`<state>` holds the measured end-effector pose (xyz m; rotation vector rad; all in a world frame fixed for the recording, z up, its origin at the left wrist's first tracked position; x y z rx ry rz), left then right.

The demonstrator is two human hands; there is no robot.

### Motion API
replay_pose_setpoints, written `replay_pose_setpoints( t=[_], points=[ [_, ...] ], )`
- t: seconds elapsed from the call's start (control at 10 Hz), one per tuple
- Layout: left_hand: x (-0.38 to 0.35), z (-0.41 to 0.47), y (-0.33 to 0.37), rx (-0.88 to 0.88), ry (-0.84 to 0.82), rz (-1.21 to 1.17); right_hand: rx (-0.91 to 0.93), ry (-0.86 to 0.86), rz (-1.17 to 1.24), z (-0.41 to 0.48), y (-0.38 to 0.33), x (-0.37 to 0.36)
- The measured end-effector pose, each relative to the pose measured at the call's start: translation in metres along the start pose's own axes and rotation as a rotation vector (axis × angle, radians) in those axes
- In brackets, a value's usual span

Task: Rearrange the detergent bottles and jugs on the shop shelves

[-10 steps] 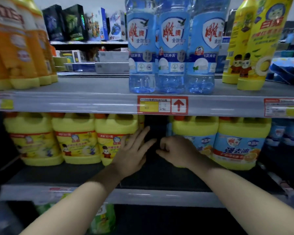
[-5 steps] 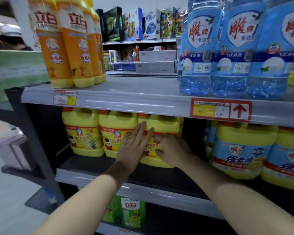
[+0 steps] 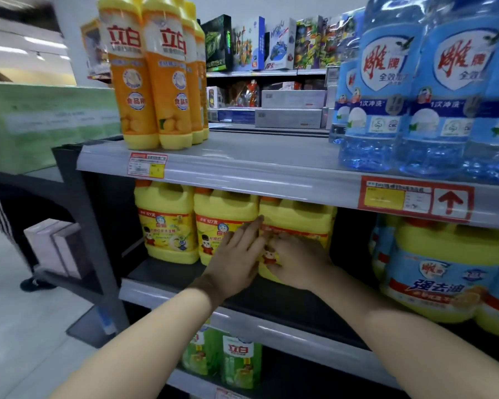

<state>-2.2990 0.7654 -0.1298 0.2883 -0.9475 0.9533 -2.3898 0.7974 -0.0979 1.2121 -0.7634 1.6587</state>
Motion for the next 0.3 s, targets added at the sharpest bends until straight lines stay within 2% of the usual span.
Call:
replay_pose_setpoints(
  t=[0.2, 0.3],
  points=[
    [0.049, -0.043, -0.085, 0.310, -0.203, 0.110, 0.150, 0.026, 0.084, 0.047, -0.058, -0.004],
    [0.081, -0.073, -0.124, 0.443, -0.247, 0.259, 0.291, -0.003, 0.165, 0.078, -0.100, -0.007]
  ],
)
Point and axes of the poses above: each hand's wrist, its own z-axis towards the middle knuckle, its own x-axis out of the back of the hand, y = z × x, the point moved 7 cm from there along z, towards the middle knuckle, and after that the axes turned 6 degrees about x, right-handed, at the moved point
